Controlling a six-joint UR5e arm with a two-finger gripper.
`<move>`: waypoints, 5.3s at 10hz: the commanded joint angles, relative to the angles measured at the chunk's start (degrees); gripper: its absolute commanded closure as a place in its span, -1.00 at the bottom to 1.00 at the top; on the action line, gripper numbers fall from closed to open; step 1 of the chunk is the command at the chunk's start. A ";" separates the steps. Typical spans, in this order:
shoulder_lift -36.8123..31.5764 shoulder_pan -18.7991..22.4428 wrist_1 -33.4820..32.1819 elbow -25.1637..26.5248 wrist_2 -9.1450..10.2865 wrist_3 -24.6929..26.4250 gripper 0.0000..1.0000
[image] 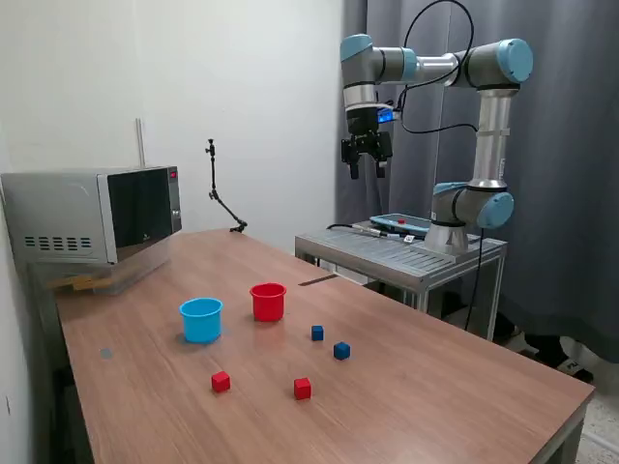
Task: Place red objects in the red bin, and blue objects in the blue bin.
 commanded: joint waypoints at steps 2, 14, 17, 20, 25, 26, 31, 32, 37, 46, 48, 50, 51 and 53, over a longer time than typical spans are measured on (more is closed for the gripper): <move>-0.38 0.09 0.00 0.23 -0.04 0.00 -1.00; -0.39 0.18 -0.09 0.15 0.13 0.09 -1.00; 2.15 0.00 -0.09 -0.82 0.48 0.18 -1.00; 9.52 0.70 -6.55 -1.53 0.75 3.92 -1.00; 24.20 7.63 -20.54 -2.83 0.22 13.42 -1.00; 27.35 9.39 -22.05 -4.58 -0.13 17.71 -1.00; 34.94 10.99 -27.07 -8.82 -1.10 28.29 -1.00; 35.21 10.90 -28.55 -8.91 -1.62 30.74 -1.00; 37.76 7.92 -29.18 -6.81 -6.97 37.07 -1.00; 37.76 8.78 -33.21 -6.09 -6.64 33.66 -1.00; 38.63 9.31 -33.31 -6.36 -5.14 33.66 -1.00; 40.30 9.75 -33.31 -6.27 -5.14 33.66 -1.00; 40.48 9.93 -33.31 -5.84 -5.14 33.75 -1.00; 40.48 10.02 -33.40 -5.57 -5.05 33.84 -1.00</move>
